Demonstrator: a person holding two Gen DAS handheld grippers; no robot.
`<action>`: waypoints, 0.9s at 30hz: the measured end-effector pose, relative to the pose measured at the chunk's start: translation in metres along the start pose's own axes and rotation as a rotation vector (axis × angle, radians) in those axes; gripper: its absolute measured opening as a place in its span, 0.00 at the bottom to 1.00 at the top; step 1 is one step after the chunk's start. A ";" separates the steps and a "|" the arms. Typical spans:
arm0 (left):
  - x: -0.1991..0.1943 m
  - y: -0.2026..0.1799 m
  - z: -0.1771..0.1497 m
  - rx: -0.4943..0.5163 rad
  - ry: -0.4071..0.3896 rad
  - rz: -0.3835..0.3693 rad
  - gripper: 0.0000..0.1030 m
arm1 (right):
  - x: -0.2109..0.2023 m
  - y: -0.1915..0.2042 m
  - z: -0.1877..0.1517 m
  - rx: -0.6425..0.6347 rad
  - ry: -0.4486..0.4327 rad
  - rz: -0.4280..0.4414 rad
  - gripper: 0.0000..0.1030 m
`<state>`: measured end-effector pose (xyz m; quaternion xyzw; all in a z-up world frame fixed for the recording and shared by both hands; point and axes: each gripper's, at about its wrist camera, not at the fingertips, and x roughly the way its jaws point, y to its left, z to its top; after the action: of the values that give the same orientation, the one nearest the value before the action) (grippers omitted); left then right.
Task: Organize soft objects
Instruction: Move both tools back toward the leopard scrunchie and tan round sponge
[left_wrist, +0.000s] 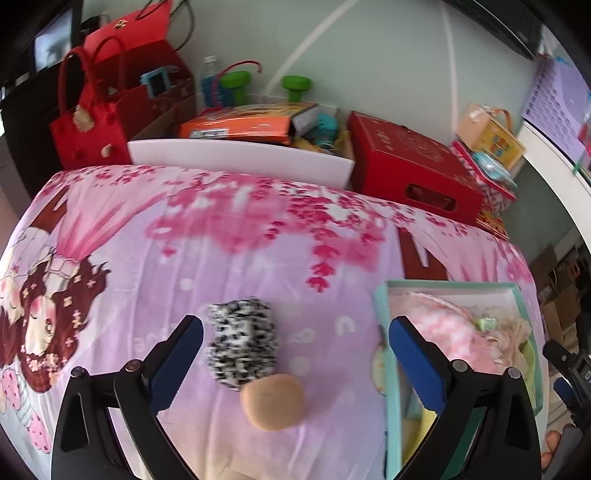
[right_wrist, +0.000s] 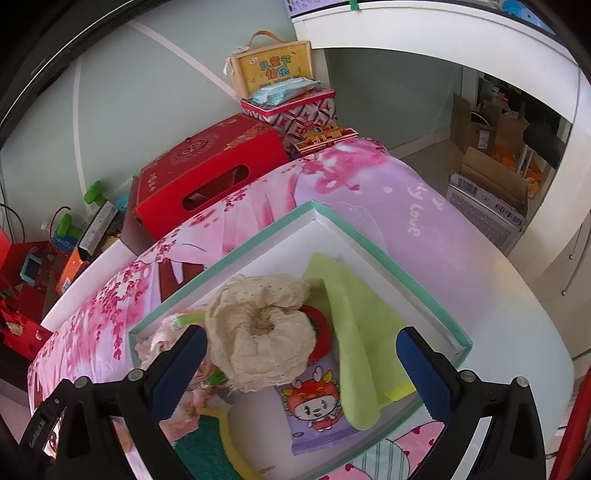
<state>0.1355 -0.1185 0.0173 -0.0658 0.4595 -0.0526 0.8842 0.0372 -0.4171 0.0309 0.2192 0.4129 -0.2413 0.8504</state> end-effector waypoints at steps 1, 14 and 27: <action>-0.001 0.003 0.001 -0.005 -0.001 0.007 0.98 | -0.002 0.003 0.000 -0.007 -0.003 0.005 1.00; -0.033 0.082 0.009 -0.130 -0.052 0.122 0.98 | -0.037 0.082 -0.016 -0.169 -0.048 0.136 1.00; -0.050 0.138 -0.002 -0.210 -0.040 0.155 0.98 | -0.044 0.176 -0.069 -0.378 -0.007 0.253 1.00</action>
<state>0.1096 0.0255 0.0334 -0.1232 0.4486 0.0656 0.8827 0.0760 -0.2288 0.0579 0.1052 0.4172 -0.0519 0.9012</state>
